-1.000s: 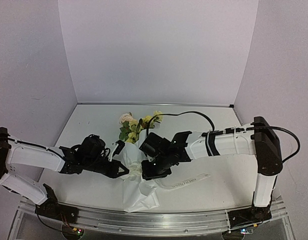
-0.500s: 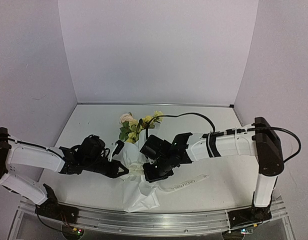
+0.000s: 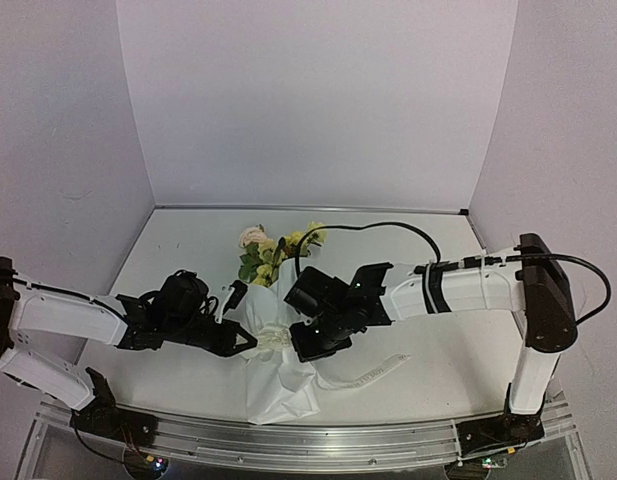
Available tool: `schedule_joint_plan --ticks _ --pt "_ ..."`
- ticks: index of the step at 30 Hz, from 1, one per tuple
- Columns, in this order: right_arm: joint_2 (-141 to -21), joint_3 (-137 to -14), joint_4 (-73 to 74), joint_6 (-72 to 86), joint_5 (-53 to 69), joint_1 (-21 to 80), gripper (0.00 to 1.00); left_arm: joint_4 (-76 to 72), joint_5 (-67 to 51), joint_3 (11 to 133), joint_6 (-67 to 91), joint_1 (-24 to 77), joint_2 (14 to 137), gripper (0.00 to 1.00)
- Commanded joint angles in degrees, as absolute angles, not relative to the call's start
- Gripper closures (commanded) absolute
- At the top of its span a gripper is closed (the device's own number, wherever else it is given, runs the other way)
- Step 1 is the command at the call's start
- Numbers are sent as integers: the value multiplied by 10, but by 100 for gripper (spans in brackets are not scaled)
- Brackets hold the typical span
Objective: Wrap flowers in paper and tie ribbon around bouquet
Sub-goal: Cross the ribbon over the folded bouquet, then tie the ribbon around the folded bouquet.
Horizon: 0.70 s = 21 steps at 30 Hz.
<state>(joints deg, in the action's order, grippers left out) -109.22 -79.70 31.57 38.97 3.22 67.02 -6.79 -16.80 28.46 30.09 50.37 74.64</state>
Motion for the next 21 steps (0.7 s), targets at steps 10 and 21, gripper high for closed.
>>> schedule_joint_plan --ticks 10,21 --pt "-1084 -858 320 417 18 678 100 -83 -215 295 276 506 692 93" --pt "-1096 -856 321 431 32 678 100 -10 -153 348 252 496 635 60"
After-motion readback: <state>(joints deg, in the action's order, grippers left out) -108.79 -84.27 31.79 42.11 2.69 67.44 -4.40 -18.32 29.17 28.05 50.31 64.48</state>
